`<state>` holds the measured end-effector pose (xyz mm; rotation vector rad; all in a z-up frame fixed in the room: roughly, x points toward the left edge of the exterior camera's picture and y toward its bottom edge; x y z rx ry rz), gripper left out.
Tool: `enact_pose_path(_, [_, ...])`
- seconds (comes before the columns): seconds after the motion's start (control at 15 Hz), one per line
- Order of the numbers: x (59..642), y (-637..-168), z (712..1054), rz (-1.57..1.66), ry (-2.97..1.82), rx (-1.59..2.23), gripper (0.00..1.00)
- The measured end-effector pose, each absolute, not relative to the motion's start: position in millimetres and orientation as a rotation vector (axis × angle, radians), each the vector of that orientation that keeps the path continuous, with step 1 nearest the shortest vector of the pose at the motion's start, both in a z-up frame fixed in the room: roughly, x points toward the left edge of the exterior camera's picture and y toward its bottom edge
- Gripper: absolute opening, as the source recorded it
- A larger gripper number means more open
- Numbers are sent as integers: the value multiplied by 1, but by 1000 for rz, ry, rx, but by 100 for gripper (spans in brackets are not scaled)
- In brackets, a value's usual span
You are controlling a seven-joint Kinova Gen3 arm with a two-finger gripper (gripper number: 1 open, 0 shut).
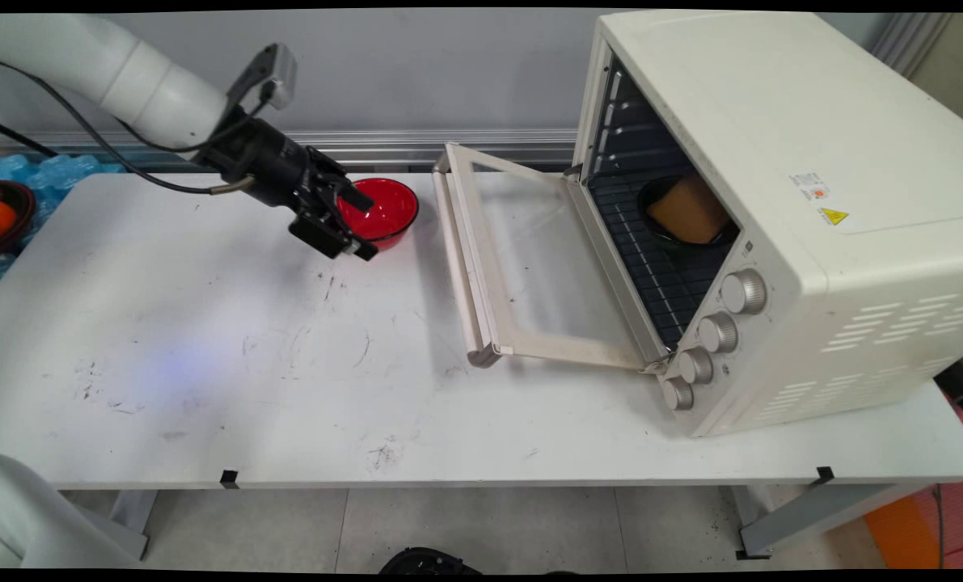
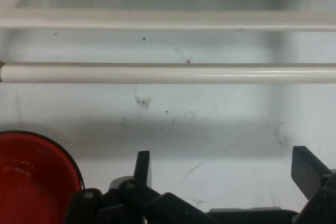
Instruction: Close the oven
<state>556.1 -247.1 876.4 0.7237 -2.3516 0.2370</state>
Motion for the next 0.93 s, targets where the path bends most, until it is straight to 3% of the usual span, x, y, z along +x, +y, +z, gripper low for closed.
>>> enact_pose_path(0.93, [499,-283,809,185,-2404,746,100])
